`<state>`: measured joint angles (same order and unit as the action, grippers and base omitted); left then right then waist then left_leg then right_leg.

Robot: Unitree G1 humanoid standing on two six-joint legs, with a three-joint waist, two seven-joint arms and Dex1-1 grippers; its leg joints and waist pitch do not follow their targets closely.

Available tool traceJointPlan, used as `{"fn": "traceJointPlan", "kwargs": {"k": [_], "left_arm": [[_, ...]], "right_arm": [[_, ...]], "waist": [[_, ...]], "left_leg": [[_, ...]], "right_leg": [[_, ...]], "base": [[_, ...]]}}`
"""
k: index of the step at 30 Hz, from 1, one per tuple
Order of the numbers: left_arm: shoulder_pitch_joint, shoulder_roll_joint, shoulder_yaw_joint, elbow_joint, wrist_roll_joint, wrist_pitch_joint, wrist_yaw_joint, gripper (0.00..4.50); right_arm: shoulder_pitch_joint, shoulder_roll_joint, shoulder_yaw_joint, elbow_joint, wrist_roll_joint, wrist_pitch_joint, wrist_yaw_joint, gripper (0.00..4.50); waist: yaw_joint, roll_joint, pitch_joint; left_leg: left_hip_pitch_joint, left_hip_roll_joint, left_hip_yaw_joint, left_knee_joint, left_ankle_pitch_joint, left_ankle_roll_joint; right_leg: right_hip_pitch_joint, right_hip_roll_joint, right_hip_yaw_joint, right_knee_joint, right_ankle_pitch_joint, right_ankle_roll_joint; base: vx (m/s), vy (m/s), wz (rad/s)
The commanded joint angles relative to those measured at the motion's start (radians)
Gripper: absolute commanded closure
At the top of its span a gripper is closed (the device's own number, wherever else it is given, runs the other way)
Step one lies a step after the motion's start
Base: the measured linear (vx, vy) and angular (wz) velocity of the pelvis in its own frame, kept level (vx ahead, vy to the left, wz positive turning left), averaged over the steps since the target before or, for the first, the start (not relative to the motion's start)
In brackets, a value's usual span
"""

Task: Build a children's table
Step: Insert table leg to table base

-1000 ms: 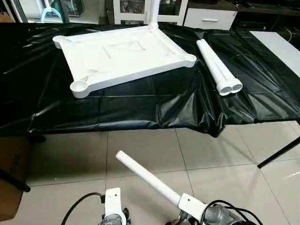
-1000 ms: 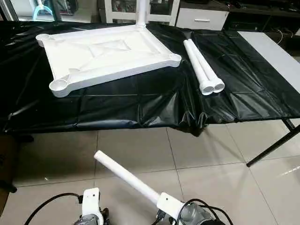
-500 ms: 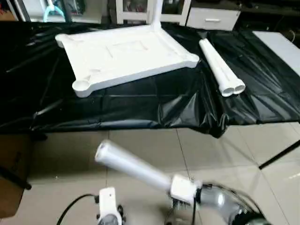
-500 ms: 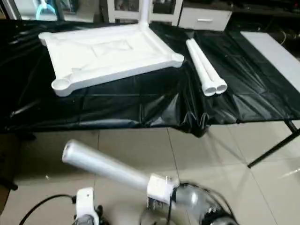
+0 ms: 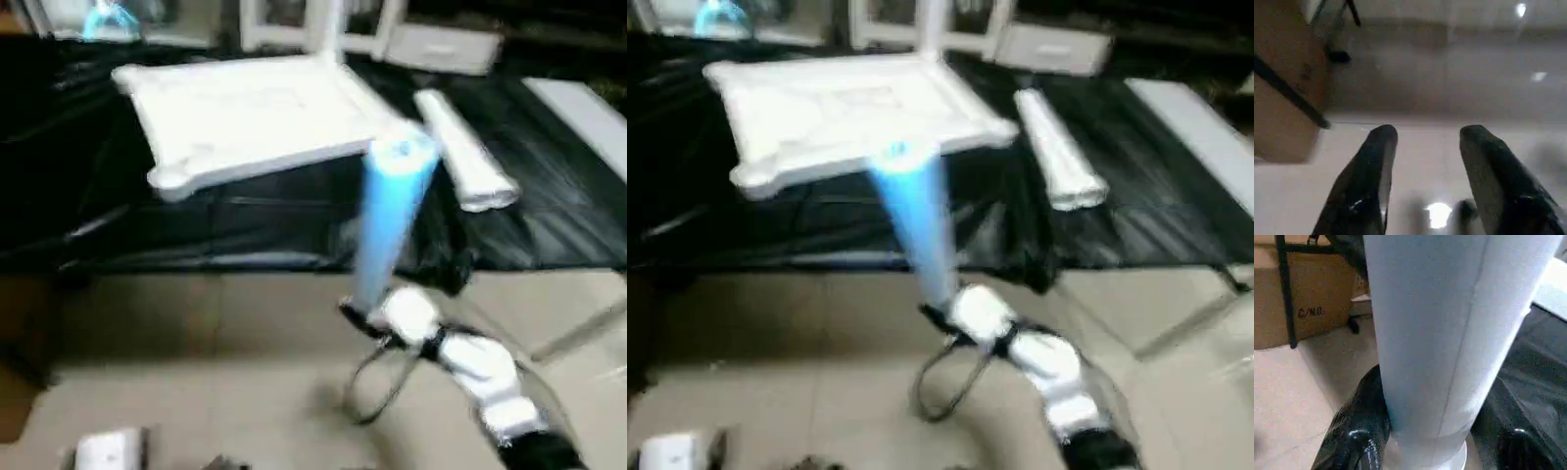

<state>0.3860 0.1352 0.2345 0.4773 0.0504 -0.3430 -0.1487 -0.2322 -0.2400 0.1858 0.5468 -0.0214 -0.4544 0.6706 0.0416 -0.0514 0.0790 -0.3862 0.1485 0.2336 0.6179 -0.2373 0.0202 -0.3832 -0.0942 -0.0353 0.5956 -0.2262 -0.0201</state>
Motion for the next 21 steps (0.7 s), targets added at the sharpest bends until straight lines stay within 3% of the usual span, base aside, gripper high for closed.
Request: {"fn": "traceJointPlan", "kwargs": {"k": [1,2,3,4,5,6,7,8,10,12,14,16,17,18,19,20,21], "left_arm": [[-0.064,-0.040,-0.136,-0.005,0.068,0.041,-0.057,2.11],[-0.089,-0.034,-0.153,0.036,0.085,0.083,-0.071,2.11],[-0.117,-0.028,-0.171,0.085,0.100,0.114,-0.089,2.11],[-0.165,-0.024,-0.187,0.173,0.122,0.113,-0.099,2.11],[-0.165,-0.024,-0.187,0.173,0.122,0.113,-0.099,2.11],[-0.193,-0.014,-0.209,0.211,0.131,0.098,-0.121,2.11],[-0.193,-0.014,-0.209,0.211,0.131,0.098,-0.121,2.11],[-0.171,-0.010,-0.216,0.156,0.115,0.119,-0.140,2.11],[-0.147,-0.004,-0.208,0.105,0.068,0.063,-0.185,2.11],[-0.136,0.001,-0.194,0.089,0.025,-0.004,-0.227,2.11],[-0.098,0.018,-0.195,0.030,-0.016,-0.043,-0.266,2.11],[-0.016,0.044,-0.210,-0.092,-0.059,-0.066,-0.317,2.11],[-0.016,0.044,-0.210,-0.092,-0.059,-0.066,-0.317,2.11],[0.038,0.053,-0.214,-0.174,-0.090,-0.078,-0.335,2.11],[0.066,0.060,-0.214,-0.229,-0.110,-0.079,-0.344,2.11],[0.095,0.065,-0.211,-0.300,-0.136,-0.070,-0.353,2.11],[0.095,0.065,-0.211,-0.300,-0.136,-0.070,-0.353,2.11]], "right_arm": [[0.008,0.017,0.011,-0.057,0.030,0.039,0.024,2.66],[0.011,0.017,0.014,-0.054,0.029,0.046,0.025,2.66],[0.015,0.013,0.023,-0.050,0.020,0.052,0.024,2.66],[0.024,0.009,0.041,-0.047,0.006,0.058,0.032,2.66],[0.024,0.009,0.041,-0.047,0.006,0.058,0.032,2.66],[0.053,-0.005,0.074,-0.079,-0.004,0.072,0.063,2.66],[0.053,-0.005,0.074,-0.079,-0.004,0.072,0.063,2.66],[0.067,-0.009,0.081,-0.109,0.004,0.089,0.079,2.66],[0.094,-0.016,0.077,-0.187,0.050,0.130,0.105,2.66],[0.112,-0.018,0.064,-0.255,0.098,0.177,0.121,2.66],[0.125,-0.015,0.048,-0.324,0.151,0.235,0.131,2.66],[0.138,-0.011,0.036,-0.408,0.225,0.307,0.130,2.66],[0.138,-0.011,0.036,-0.408,0.225,0.307,0.130,2.66],[0.143,-0.002,0.021,-0.474,0.295,0.376,0.116,2.66],[0.142,0.004,0.011,-0.509,0.327,0.408,0.103,2.66],[0.140,0.010,-0.004,-0.552,0.364,0.450,0.087,2.66],[0.140,0.010,-0.004,-0.552,0.364,0.450,0.087,2.66]], "waist": [[-0.006,-0.002,-0.032],[0.000,0.002,-0.030],[0.002,0.011,-0.033],[0.000,0.012,-0.033],[-0.002,0.016,-0.037],[-0.007,0.018,-0.045],[-0.017,0.014,-0.050],[-0.019,0.019,-0.052],[-0.028,0.017,-0.057],[-0.037,0.011,-0.062],[-0.036,0.005,-0.058],[-0.032,0.012,-0.053],[-0.033,0.014,-0.052],[-0.032,0.015,-0.052],[-0.031,0.016,-0.051],[-0.028,0.024,-0.051],[-0.029,0.021,-0.050]], "left_leg": [[0.062,0.120,-0.042,-0.113,-0.288,0.060],[0.060,0.122,-0.047,-0.117,-0.326,0.018],[0.059,0.121,-0.053,-0.124,-0.333,-0.031],[0.057,0.120,-0.054,-0.128,-0.338,-0.052],[0.061,0.112,-0.054,-0.130,-0.343,-0.092],[0.052,0.111,-0.061,-0.132,-0.333,-0.113],[0.042,0.110,-0.066,-0.131,-0.306,-0.115],[0.044,0.110,-0.066,-0.131,-0.302,-0.115],[0.031,0.113,-0.072,-0.129,-0.277,-0.099],[0.036,0.109,-0.065,-0.120,-0.254,-0.050],[0.033,0.111,-0.063,-0.116,-0.280,-0.014],[0.033,0.122,-0.062,-0.121,-0.304,0.001],[0.035,0.122,-0.060,-0.122,-0.307,-0.005],[0.042,0.120,-0.056,-0.123,-0.321,-0.020],[0.040,0.120,-0.058,-0.125,-0.322,-0.025],[0.040,0.121,-0.058,-0.129,-0.322,-0.041],[0.042,0.122,-0.057,-0.130,-0.328,-0.047]], "right_leg": [[-0.014,-0.058,0.052,-0.068,-0.059,-0.193],[-0.013,-0.068,0.060,-0.076,-0.168,-0.163],[-0.014,-0.067,0.062,-0.077,-0.216,-0.133],[-0.013,-0.064,0.061,-0.078,-0.225,-0.121],[-0.014,-0.055,0.059,-0.076,-0.219,-0.090],[-0.004,-0.058,0.059,-0.068,-0.171,-0.082],[0.005,-0.056,0.055,-0.064,-0.100,-0.074],[0.003,-0.055,0.054,-0.062,-0.070,-0.078],[0.019,-0.058,0.051,-0.053,0.025,-0.100],[0.014,-0.056,0.051,-0.052,0.095,-0.139],[0.015,-0.066,0.058,-0.056,0.060,-0.166],[0.012,-0.072,0.063,-0.062,-0.005,-0.180],[0.009,-0.067,0.061,-0.061,-0.014,-0.180],[0.004,-0.059,0.060,-0.064,-0.037,-0.173],[0.005,-0.058,0.061,-0.063,-0.040,-0.171],[0.005,-0.056,0.060,-0.062,-0.034,-0.167],[0.005,-0.053,0.059,-0.062,-0.033,-0.164]], "base": [[-0.030,0.009,0.21],[-0.052,0.011,0.16],[-0.057,0.015,0.04],[-0.057,0.015,0.04],[0.000,0.000,0.00],[0.000,0.000,0.00],[0.000,0.000,0.00],[0.000,0.000,0.00],[0.018,0.006,-0.11],[0.000,0.000,0.00],[0.000,0.000,0.00],[0.000,0.000,0.00],[0.000,0.000,0.00],[0.000,0.000,0.00],[0.000,0.000,0.00],[0.000,0.000,0.00],[0.000,0.000,0.00]]}}
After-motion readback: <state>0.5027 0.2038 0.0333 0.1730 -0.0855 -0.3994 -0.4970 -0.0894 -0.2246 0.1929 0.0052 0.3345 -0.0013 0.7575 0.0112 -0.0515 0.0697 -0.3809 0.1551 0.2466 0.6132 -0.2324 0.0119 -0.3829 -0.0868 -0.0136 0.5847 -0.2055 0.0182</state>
